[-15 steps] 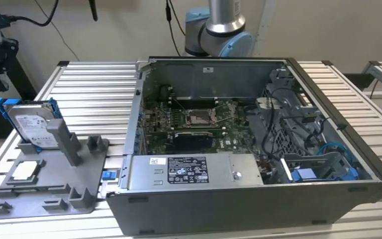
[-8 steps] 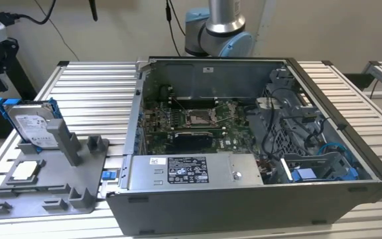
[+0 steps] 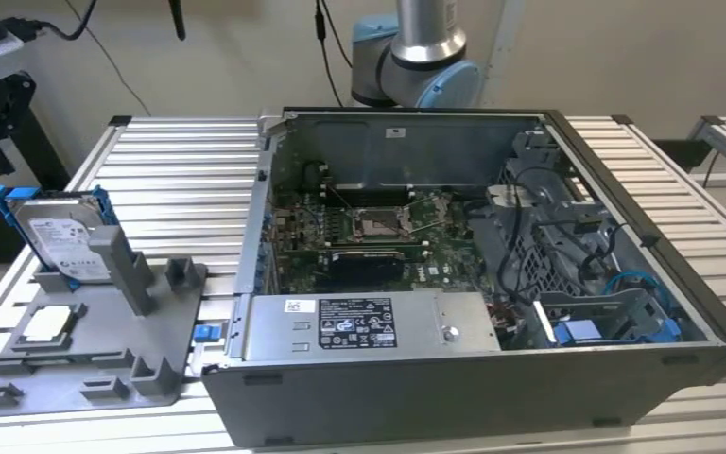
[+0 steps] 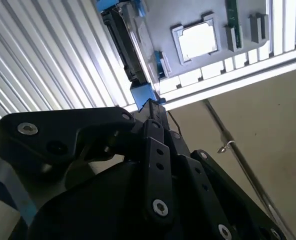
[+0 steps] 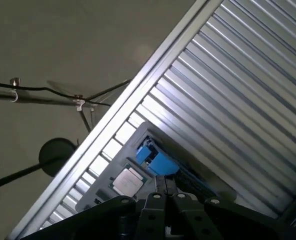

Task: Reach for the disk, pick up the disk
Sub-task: 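Pick up the disk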

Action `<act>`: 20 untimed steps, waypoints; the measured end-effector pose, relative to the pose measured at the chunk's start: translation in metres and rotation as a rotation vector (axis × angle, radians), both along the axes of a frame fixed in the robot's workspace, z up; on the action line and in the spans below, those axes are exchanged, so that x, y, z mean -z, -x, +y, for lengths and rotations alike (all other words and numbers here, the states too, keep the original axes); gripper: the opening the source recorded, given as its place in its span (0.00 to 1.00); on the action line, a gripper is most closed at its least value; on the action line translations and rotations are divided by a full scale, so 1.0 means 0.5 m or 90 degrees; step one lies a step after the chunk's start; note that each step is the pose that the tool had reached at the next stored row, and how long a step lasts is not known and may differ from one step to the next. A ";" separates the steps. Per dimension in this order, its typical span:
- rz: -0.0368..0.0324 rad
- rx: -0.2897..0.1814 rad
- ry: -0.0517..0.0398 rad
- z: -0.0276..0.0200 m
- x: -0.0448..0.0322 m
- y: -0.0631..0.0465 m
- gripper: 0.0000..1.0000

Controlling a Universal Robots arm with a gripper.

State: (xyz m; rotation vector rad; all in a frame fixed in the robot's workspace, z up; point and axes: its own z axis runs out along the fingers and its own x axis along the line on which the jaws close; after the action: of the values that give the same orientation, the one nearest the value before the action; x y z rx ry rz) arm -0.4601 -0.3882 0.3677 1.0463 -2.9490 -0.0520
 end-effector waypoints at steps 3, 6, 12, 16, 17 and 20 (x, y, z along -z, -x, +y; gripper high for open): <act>0.0000 -0.035 0.0000 0.0000 0.000 0.000 0.00; 0.0000 -0.070 0.0000 0.0000 0.000 0.000 0.00; -0.0003 -0.139 0.0000 0.0000 0.000 0.000 0.00; -0.0038 -0.186 0.0005 0.0001 0.001 0.000 0.00; -0.0051 -0.197 0.0006 0.0001 0.002 0.000 0.00; -0.0091 -0.232 0.0011 0.0000 0.003 0.000 0.00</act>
State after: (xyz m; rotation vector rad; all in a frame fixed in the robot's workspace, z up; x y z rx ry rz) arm -0.4600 -0.3882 0.3660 1.5675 -2.7165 -0.0378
